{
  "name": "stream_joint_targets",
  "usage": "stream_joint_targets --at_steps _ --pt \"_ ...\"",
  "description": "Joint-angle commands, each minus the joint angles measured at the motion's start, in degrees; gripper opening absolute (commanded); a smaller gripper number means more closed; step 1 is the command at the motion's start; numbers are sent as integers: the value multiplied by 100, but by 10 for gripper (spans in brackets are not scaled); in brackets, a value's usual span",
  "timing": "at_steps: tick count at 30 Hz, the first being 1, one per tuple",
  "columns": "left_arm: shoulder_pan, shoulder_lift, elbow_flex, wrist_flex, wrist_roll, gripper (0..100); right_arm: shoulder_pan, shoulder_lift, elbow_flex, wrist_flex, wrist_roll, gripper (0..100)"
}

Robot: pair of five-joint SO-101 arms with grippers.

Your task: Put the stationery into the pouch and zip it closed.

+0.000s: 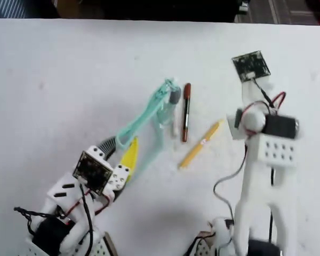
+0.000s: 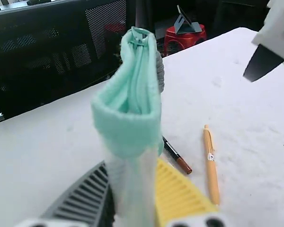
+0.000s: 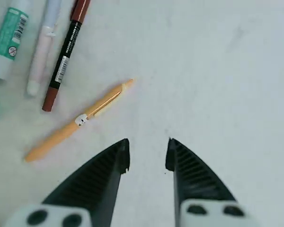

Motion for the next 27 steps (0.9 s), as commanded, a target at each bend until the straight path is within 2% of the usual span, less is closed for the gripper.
stream_joint_targets --at_steps 1,5,12,16,25,27 --pt "-92 4 -202 -35 -62 23 -22 699 -35 -444 -1248 200" --pt "-75 4 -193 -35 -62 23 -356 1473 -35 -910 -2787 257" --pt "-66 4 -70 -62 -53 23 -1015 2264 -404 -1077 -3209 257" --pt "-66 4 -70 -53 -53 23 -936 2932 -774 -1077 -4158 261" --pt "-66 4 -70 -53 -53 23 -1042 4971 -2048 -1033 -4255 256" --pt "-66 4 -70 -53 -53 23 -1051 5235 -2251 -1033 -4255 224"
